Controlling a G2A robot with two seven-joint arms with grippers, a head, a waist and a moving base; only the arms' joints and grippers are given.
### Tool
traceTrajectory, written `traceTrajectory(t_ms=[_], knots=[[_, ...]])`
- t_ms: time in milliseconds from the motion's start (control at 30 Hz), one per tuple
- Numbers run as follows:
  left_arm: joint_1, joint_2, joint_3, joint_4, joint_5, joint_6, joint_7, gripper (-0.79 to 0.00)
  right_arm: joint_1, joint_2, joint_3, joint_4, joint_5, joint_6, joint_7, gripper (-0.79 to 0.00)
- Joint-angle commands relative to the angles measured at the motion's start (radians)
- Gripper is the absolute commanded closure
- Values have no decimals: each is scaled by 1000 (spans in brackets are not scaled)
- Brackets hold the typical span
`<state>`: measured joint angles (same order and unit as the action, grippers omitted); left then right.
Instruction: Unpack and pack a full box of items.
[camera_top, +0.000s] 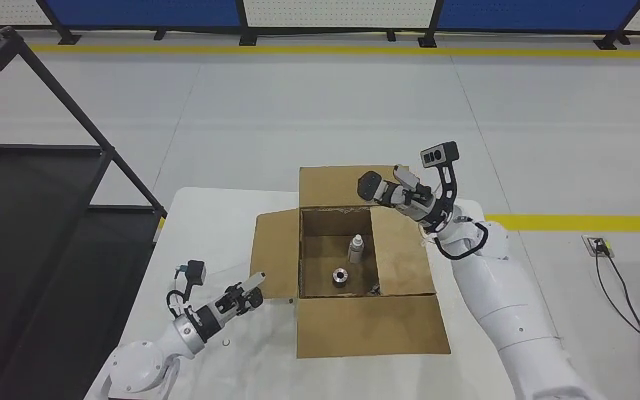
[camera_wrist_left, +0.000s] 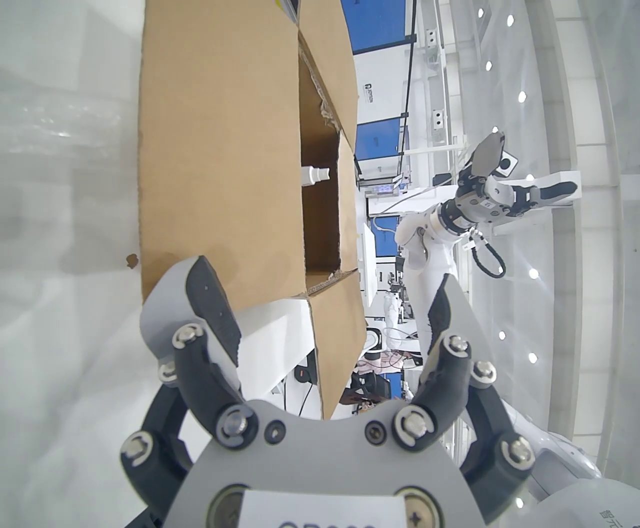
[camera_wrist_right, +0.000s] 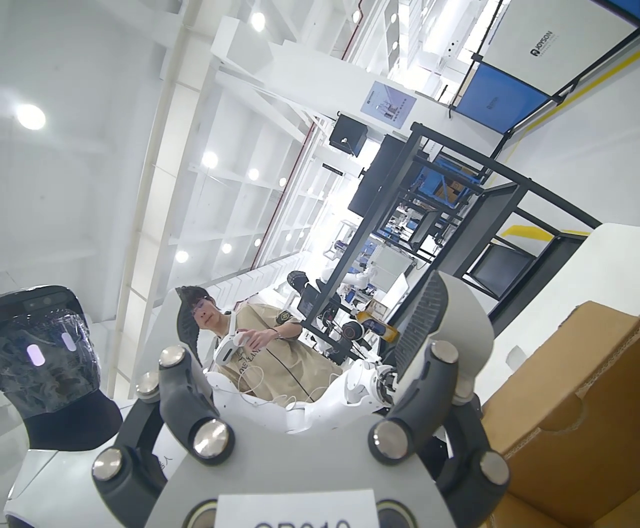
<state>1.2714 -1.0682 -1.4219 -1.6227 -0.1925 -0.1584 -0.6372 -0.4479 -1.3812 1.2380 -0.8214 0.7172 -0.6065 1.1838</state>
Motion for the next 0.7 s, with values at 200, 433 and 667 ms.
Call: traceTrajectory(t_ms=[200,433,667], knots=[[68,8,-67,-131,41,1,58,-785,47,0,-12,40,28,56,86,-785],[117,10,-100,-305,84,1,105,-785,55,13,17,10,88,132,162,-785],[-28,3,-20,-279,45,54,27,-785,47,54,101,-28,49,153,183,-785]])
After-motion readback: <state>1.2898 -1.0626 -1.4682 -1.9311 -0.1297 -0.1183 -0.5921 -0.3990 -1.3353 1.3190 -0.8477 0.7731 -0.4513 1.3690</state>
